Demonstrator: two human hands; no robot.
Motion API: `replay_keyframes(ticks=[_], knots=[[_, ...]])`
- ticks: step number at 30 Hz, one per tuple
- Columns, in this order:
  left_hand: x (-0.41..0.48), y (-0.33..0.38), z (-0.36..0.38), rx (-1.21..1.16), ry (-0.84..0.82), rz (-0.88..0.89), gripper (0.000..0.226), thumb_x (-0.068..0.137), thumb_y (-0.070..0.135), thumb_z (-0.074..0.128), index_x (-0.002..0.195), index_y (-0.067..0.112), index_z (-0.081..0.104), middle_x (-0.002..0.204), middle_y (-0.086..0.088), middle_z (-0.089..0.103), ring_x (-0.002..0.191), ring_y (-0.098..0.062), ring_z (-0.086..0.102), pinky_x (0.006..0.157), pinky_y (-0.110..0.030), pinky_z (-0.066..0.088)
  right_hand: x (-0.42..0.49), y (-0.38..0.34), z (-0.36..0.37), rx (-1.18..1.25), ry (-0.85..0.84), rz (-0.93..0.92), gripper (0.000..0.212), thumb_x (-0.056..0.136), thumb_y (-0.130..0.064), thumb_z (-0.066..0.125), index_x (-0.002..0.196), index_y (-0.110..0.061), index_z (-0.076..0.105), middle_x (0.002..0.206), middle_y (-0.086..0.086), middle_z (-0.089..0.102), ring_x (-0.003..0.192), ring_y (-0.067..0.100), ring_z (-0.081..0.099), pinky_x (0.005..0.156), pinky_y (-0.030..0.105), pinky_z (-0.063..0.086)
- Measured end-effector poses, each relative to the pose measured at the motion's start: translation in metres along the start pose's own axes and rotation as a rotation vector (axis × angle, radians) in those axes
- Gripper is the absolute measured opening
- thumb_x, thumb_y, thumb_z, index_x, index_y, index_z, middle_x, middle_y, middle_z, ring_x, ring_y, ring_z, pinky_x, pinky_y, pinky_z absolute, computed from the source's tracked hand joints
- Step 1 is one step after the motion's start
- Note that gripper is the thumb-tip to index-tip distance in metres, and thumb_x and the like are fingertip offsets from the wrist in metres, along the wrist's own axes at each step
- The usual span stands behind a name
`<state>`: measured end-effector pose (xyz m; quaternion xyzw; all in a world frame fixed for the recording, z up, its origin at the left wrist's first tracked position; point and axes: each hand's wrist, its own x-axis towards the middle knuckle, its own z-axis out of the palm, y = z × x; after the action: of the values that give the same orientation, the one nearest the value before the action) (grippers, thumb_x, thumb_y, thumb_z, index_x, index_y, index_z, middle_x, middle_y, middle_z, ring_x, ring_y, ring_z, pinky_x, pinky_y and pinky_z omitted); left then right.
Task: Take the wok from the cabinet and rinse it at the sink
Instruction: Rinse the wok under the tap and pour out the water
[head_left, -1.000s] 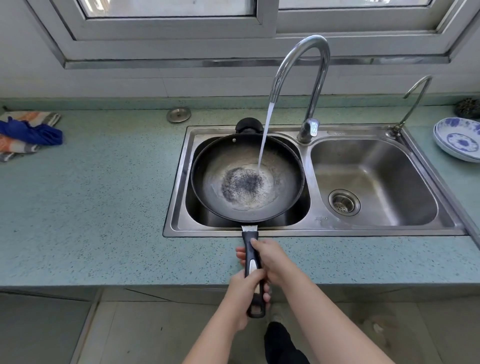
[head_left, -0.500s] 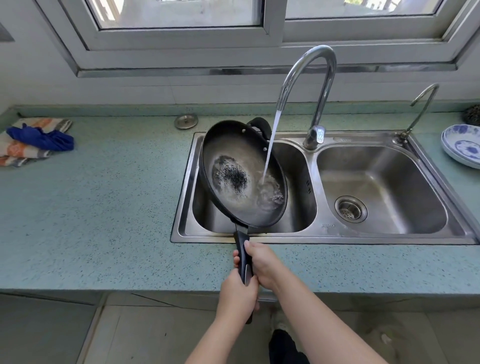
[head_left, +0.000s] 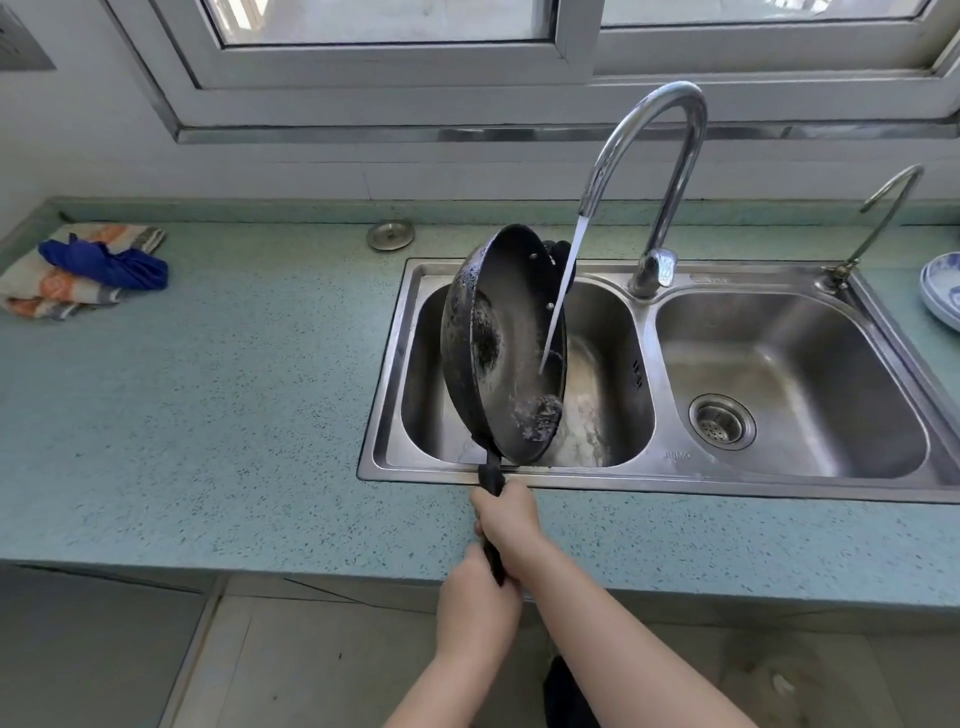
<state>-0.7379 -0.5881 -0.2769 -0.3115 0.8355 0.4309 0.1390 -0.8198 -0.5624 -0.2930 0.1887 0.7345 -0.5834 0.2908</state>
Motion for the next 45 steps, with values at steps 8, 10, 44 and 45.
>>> replay_keyframes(ticks=[8, 10, 44, 45], knots=[[0.001, -0.005, -0.004, -0.447, -0.19, -0.217, 0.013, 0.061, 0.018, 0.056, 0.06, 0.012, 0.045, 0.035, 0.004, 0.04, 0.031, -0.013, 0.034, 0.039, -0.018, 0.026, 0.003, 0.005, -0.002, 0.101, -0.026, -0.051, 0.021, 0.08, 0.0, 0.045, 0.066, -0.013, 0.035, 0.051, 0.002, 0.032, 0.031, 0.006, 0.03, 0.035, 0.014, 0.024], [0.002, -0.005, -0.001, -0.358, -0.122, -0.176, 0.012, 0.064, 0.021, 0.058, 0.057, 0.015, 0.05, 0.038, 0.004, 0.044, 0.038, -0.017, 0.039, 0.047, -0.026, 0.032, 0.002, 0.005, -0.001, 0.12, -0.05, -0.048, 0.018, 0.08, 0.001, 0.042, 0.069, -0.012, 0.036, 0.05, 0.002, 0.031, 0.028, 0.005, 0.028, 0.034, 0.013, 0.023], [0.026, 0.005, 0.008, -0.227, 0.094, -0.205, 0.035, 0.079, 0.009, 0.063, 0.055, 0.019, 0.04, 0.056, -0.001, 0.044, 0.082, -0.039, 0.056, 0.065, -0.032, 0.036, 0.022, -0.011, 0.0, 0.29, -0.312, -0.076, 0.018, 0.083, 0.005, 0.038, 0.074, -0.011, 0.039, 0.048, -0.004, 0.034, 0.033, 0.003, 0.028, 0.037, 0.016, 0.024], [0.026, 0.005, 0.007, -0.227, 0.096, -0.212, 0.035, 0.079, 0.009, 0.063, 0.054, 0.019, 0.039, 0.056, -0.001, 0.043, 0.083, -0.038, 0.056, 0.065, -0.031, 0.034, 0.021, -0.011, 0.001, 0.294, -0.319, -0.078, 0.015, 0.08, 0.003, 0.04, 0.074, -0.011, 0.04, 0.048, -0.004, 0.035, 0.033, 0.003, 0.028, 0.037, 0.015, 0.024]])
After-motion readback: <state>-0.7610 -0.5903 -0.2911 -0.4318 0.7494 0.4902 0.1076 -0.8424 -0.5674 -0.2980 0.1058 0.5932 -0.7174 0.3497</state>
